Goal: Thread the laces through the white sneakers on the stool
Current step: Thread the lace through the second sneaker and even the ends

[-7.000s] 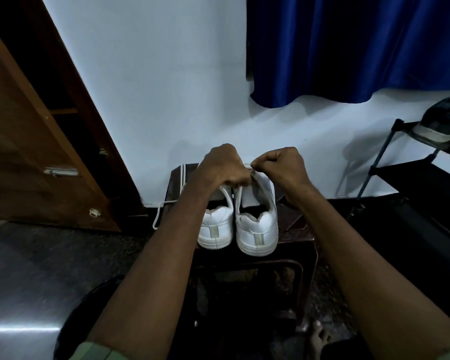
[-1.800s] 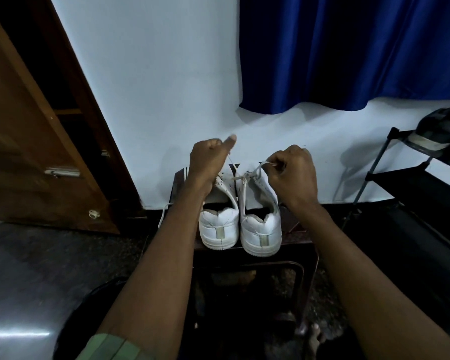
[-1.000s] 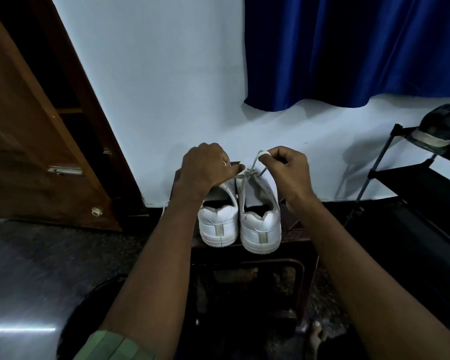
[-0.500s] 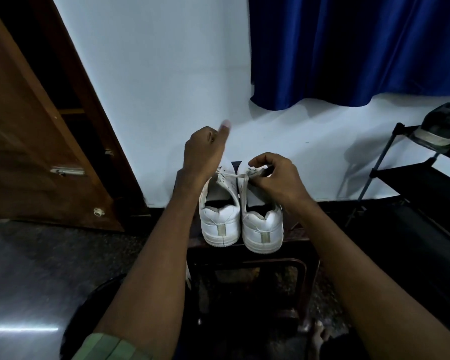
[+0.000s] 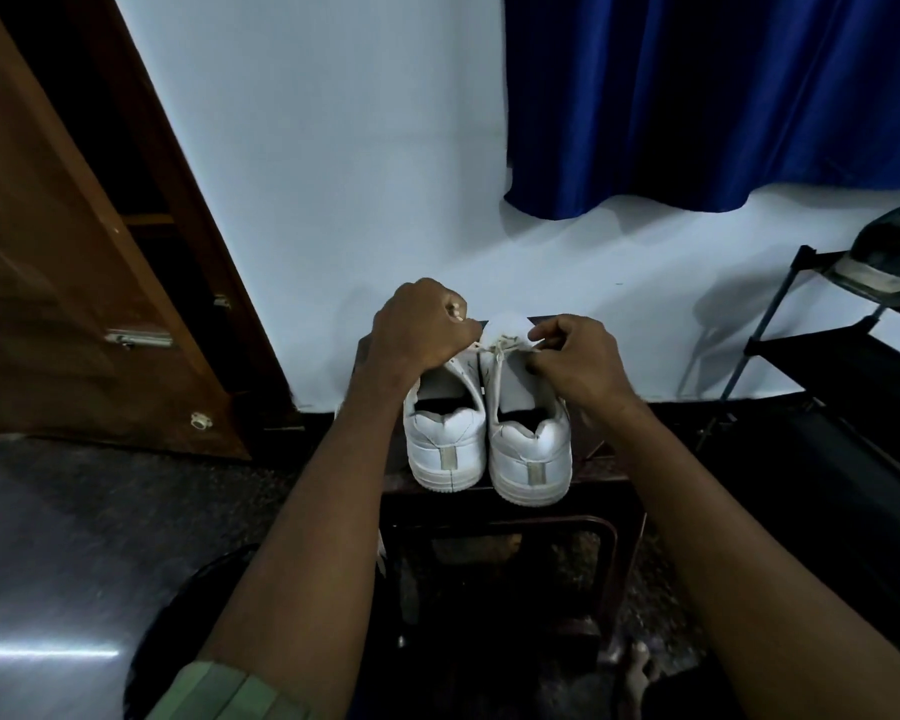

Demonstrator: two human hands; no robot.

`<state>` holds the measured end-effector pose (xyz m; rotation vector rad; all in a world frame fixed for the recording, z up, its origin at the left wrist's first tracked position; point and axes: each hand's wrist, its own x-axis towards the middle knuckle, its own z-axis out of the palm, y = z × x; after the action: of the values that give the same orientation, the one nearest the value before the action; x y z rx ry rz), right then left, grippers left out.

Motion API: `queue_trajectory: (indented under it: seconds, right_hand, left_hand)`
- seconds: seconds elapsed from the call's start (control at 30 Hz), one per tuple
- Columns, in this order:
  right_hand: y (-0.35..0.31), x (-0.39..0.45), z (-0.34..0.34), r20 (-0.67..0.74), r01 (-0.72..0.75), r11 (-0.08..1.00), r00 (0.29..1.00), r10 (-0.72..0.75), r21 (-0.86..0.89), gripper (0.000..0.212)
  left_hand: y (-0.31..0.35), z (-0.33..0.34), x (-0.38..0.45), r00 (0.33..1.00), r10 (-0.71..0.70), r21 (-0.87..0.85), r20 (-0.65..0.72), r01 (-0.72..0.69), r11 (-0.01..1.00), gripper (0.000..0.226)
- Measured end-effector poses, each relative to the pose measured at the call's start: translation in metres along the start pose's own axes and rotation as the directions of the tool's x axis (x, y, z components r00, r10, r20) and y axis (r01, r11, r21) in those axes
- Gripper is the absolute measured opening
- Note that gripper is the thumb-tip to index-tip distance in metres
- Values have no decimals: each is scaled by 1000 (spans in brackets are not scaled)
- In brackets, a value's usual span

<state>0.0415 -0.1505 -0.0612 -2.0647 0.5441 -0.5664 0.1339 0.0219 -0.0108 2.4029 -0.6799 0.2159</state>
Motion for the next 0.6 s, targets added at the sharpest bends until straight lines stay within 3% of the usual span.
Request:
queue_trajectory:
  seconds: [0.13, 0.23, 0.3, 0.43, 0.6]
  right_hand:
    - [-2, -4, 0, -10, -30, 999, 999, 30, 19, 14]
    - [-3, -3, 0, 2, -14, 1000, 1000, 14, 23, 13]
    - [-4, -3, -1, 13, -10, 1000, 1000, 9, 22, 12]
    - [-4, -4, -4, 49, -25, 998, 999, 22, 63, 10]
    - [-8, -3, -6, 66, -56, 985, 997, 46, 162, 9]
  left_hand:
    - [-7, 6, 4, 998, 24, -9, 59, -24, 1000, 28]
    - [-8, 11, 5, 969, 89, -23, 232, -86, 996, 19]
    - [-9, 12, 5, 942, 77, 60, 326, -102, 993, 9]
    - [-16, 16, 8, 975, 102, 111, 196, -126, 986, 35]
    - [-17, 19, 12, 961, 104, 233, 256, -166, 958, 19]
